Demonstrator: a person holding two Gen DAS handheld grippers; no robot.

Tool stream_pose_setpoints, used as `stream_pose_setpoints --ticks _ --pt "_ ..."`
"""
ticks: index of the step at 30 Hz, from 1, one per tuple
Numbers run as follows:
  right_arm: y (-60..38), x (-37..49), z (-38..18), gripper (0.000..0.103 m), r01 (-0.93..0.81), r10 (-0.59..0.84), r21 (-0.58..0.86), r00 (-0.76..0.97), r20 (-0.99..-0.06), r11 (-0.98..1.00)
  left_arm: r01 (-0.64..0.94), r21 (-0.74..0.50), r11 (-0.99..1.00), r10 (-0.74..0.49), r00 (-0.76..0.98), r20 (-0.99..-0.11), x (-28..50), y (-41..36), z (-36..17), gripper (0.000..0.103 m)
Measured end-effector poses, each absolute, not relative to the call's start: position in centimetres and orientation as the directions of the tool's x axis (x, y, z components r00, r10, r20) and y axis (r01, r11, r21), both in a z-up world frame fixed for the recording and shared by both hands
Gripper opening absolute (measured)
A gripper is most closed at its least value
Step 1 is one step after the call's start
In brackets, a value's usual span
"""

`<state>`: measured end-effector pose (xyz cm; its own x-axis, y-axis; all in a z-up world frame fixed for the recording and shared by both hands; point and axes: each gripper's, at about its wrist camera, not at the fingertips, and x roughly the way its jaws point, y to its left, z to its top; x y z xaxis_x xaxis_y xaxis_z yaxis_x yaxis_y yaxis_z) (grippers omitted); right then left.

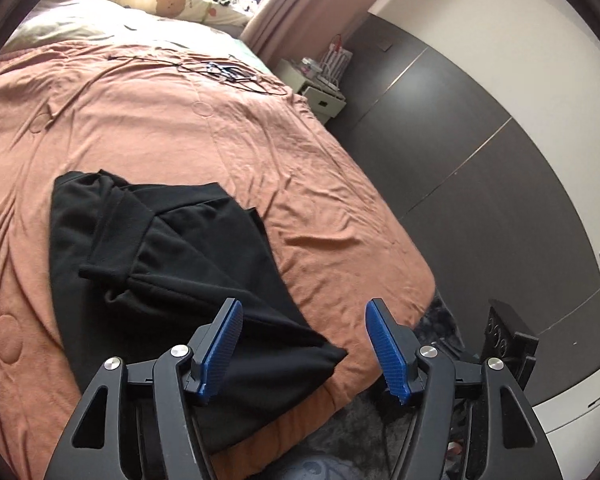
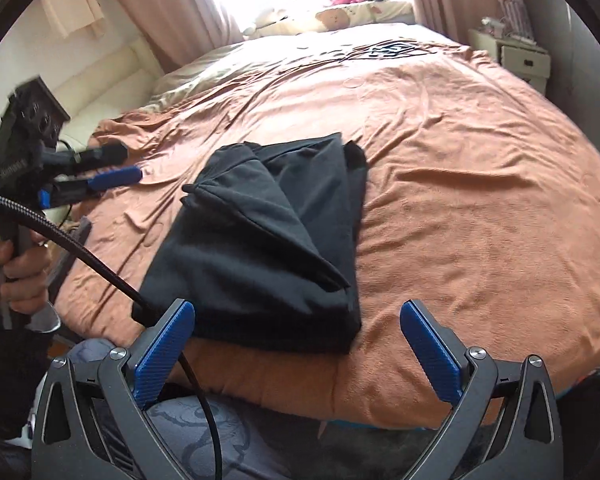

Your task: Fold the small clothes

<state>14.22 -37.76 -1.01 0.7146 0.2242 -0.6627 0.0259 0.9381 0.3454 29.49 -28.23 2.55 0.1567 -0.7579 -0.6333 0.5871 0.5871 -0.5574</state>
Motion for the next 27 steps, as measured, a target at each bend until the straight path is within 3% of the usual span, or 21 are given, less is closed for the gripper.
stream_pose_setpoints --ticks 8,10,12,16,18,20,24,27 --pt "-38.5 18.0 -2.9 0.093 0.03 0.234 0.33 0.645 -0.727 0.943 0.521 -0.415 0.746 -0.577 0.195 -0.793 31.0 -24.3 -2.4 0.066" --pt "-38.8 18.8 -3.6 0.084 0.038 0.252 0.352 0.627 -0.737 0.935 0.499 -0.382 0.778 -0.529 0.192 -0.826 31.3 -23.4 -3.8 0.066" --pt "-39.1 19.6 -4.4 0.067 0.061 0.254 0.361 0.604 -0.756 0.93 0.477 -0.371 0.797 -0.502 0.181 -0.846 31.5 -22.5 -5.0 0.066" --pt "-39.4 20.3 -6.1 0.053 0.096 0.258 0.378 0.575 -0.776 0.921 0.442 -0.333 0.833 -0.441 0.166 -0.882 31.8 -21.1 -7.2 0.066" --pt "-39.3 20.3 -6.8 0.034 0.103 0.269 0.388 0.559 -0.784 0.916 0.428 -0.329 0.842 -0.422 0.142 -0.895 31.9 -20.8 -8.5 0.066" --pt "-39.0 20.0 -7.4 0.027 0.103 0.282 0.4 0.553 -0.784 0.911 0.422 -0.313 0.851 -0.395 0.122 -0.91 31.9 -20.7 -9.6 0.065" --pt "-38.5 19.5 -7.5 0.018 0.108 0.275 0.399 0.563 -0.779 0.911 0.42 -0.334 0.844 -0.397 0.072 -0.915 31.5 -20.7 -11.6 0.047" --pt "-38.2 19.0 -7.2 0.014 0.11 0.271 0.399 0.569 -0.776 0.91 0.439 -0.316 0.841 -0.383 0.07 -0.921 31.2 -21.0 -12.1 0.042"
